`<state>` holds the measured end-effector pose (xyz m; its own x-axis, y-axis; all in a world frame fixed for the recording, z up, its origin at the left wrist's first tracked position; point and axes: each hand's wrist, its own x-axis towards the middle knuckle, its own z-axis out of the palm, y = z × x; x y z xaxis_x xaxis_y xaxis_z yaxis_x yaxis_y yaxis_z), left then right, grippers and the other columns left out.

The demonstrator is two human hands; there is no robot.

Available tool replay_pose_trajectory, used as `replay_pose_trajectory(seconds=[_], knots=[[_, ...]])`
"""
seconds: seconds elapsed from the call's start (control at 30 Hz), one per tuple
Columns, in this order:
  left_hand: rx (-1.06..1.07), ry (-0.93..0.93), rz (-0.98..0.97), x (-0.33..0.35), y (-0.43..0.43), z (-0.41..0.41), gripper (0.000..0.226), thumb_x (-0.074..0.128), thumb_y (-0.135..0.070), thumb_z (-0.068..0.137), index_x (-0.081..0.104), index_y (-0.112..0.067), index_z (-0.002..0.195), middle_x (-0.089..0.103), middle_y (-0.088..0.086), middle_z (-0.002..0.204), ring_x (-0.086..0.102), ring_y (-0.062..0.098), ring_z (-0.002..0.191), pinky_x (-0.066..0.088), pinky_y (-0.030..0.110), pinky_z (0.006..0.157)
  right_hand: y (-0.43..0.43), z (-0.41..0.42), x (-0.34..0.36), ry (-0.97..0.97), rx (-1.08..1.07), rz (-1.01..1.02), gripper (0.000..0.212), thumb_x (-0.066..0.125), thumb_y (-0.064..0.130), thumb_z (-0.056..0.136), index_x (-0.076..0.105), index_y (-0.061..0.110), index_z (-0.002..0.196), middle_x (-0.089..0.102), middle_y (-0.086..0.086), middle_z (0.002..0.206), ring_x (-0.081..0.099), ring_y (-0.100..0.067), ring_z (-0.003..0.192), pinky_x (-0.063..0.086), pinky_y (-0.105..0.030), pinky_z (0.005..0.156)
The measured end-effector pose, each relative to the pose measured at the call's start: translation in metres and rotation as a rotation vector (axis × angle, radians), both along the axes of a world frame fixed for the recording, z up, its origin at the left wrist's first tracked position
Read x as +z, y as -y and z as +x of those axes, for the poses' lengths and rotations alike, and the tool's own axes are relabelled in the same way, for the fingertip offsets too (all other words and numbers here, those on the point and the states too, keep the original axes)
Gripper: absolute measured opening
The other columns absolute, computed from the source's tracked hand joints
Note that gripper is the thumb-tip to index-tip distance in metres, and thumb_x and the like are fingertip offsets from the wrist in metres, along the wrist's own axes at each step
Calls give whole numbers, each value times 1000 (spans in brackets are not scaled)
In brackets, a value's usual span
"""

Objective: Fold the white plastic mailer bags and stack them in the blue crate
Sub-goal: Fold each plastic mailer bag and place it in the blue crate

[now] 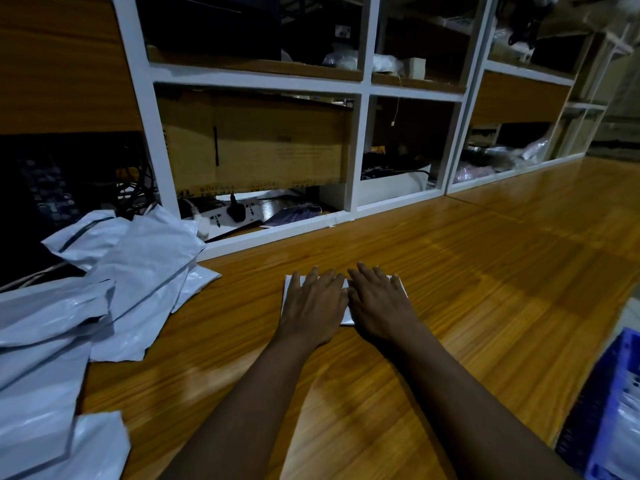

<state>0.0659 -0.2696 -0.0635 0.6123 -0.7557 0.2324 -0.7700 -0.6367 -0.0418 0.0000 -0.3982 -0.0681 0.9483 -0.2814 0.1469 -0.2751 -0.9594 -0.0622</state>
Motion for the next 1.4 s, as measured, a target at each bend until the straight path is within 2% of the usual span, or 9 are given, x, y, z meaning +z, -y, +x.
replay_pose_trajectory(seconds=[0.2,0.33,0.77,1.1,1.2,1.3,1.37,1.4], knots=[[-6,6,71,-5,2,6,56,24,-36,107,9,-17,157,7,3,166,6,30,151,9,57,119,0,1,-2,-74,-5,-77,59,23,38,107,5,14,158,-2,-9,166,0,-33,153,6,-54,120],[-4,-24,69,-9,3,8,56,20,-39,107,7,-19,158,5,2,166,4,28,152,5,56,120,0,2,-2,-110,-14,-78,60,20,39,107,2,15,159,-5,-7,166,-5,-32,152,3,-56,119],[-2,-45,1,-11,6,15,50,22,-39,106,23,-25,155,25,1,162,25,25,146,22,51,116,1,9,2,-248,-13,-130,59,22,37,106,3,16,158,-3,-4,167,-3,-31,153,7,-58,119],[26,-232,19,-2,4,9,54,15,-42,107,8,-25,158,7,0,166,7,25,152,6,51,121,-1,6,2,-246,-12,-85,58,22,37,106,7,16,159,-2,-5,167,-2,-31,153,6,-57,120],[12,-200,85,-4,-3,0,55,14,-39,107,2,-22,158,1,3,166,4,26,152,6,49,122,-2,-8,-6,-174,33,-120,63,8,41,102,16,13,157,7,-9,166,8,-34,151,11,-56,119],[21,-195,129,-8,-10,-8,56,12,-39,107,-3,-22,158,-5,1,166,-1,24,152,2,49,122,-5,-22,-15,-104,86,-183,91,-16,48,82,27,11,154,16,-12,164,17,-38,149,15,-56,116],[26,-199,123,-8,-10,-9,55,12,-39,107,-4,-23,158,-7,-1,166,-3,23,152,1,48,122,-6,-23,-16,-106,81,-177,94,-18,49,79,25,12,155,15,-11,165,15,-37,150,15,-56,117],[27,-195,119,-8,-9,-8,55,13,-39,108,-4,-23,158,-6,-2,166,-2,23,152,2,49,122,-7,-22,-15,-114,71,-162,90,-16,49,83,21,12,156,12,-10,165,13,-36,150,14,-57,117]])
